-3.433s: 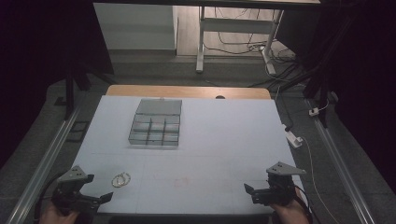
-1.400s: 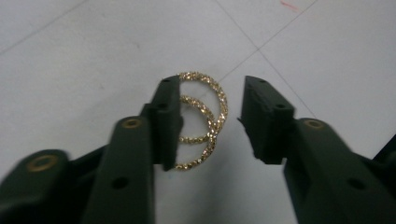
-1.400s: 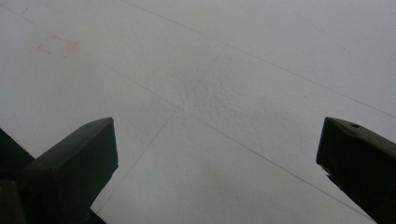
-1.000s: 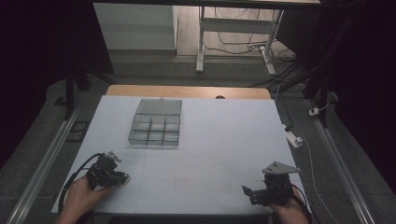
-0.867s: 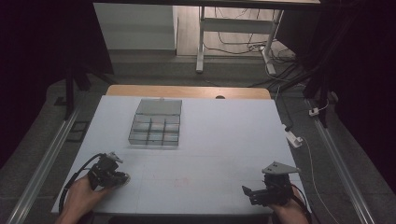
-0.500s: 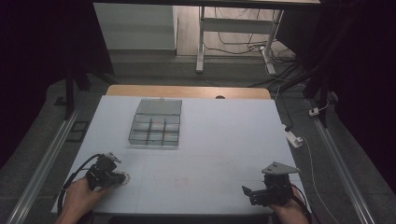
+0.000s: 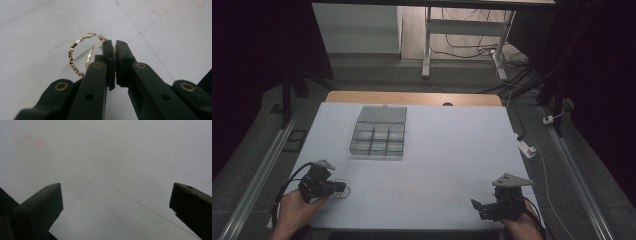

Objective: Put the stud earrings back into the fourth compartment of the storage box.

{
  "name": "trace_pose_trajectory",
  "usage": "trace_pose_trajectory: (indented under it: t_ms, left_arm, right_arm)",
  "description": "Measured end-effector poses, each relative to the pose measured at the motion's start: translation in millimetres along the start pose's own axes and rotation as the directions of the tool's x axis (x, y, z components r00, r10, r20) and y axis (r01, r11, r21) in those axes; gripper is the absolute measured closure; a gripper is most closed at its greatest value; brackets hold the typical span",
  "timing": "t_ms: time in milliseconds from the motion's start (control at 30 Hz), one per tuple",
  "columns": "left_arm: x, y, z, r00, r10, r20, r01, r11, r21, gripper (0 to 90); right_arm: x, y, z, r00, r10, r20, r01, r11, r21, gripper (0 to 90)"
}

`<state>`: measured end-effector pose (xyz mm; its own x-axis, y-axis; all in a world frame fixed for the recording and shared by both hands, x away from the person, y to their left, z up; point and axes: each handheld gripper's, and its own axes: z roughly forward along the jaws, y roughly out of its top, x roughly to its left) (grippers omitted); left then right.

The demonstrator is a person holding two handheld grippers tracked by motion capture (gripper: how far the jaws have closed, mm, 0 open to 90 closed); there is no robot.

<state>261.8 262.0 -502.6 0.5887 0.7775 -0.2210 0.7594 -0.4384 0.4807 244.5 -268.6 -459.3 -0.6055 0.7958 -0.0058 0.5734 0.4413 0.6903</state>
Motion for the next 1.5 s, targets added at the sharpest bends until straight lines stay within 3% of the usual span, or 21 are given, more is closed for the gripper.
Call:
trace_pose_trajectory:
  t_ms: [100, 200, 333, 467, 1133, 1500]
  left_arm:
    - [-2.5, 1.4, -3.0, 0.9999, 0.015, -0.003, -0.015, 0.9996, -0.025, 86.7]
    - [-4.5, 2.0, -10.8, 0.9990, 0.045, -0.004, -0.045, 0.9942, -0.097, 86.7]
    - [-4.7, 2.8, -15.5, 0.9989, 0.046, -0.006, -0.046, 0.9895, -0.137, 86.7]
    - [-0.9, 7.1, -20.1, 0.9998, 0.017, 0.008, -0.015, 0.9813, -0.192, 86.7]
    - [11.2, 53.4, -19.6, 0.9996, 0.029, 0.003, -0.027, 0.9660, -0.257, 86.6]
    - [22.4, 79.9, -6.9, 0.9998, 0.016, -0.009, -0.018, 0.9680, -0.250, 86.6]
  right_arm:
    - [0.1, -0.3, -0.4, 1.0000, 0.001, 0.002, -0.001, 1.000, -0.009, 0.0]
    - [-0.1, -0.4, -0.9, 1.0000, 0.002, 0.001, -0.002, 1.000, -0.012, 0.0]
    - [-0.3, -0.5, -1.1, 1.0000, 0.005, 0.001, -0.005, 1.000, -0.013, 0.0]
    - [-0.2, -0.4, -0.9, 1.0000, 0.005, 0.002, -0.005, 1.000, -0.012, 0.0]
    - [-0.6, -0.4, -0.9, 1.0000, 0.008, 0.001, -0.008, 1.000, -0.010, 0.0]
    - [-0.7, -0.4, -0.6, 1.0000, 0.008, 0.001, -0.008, 1.000, -0.007, 0.0]
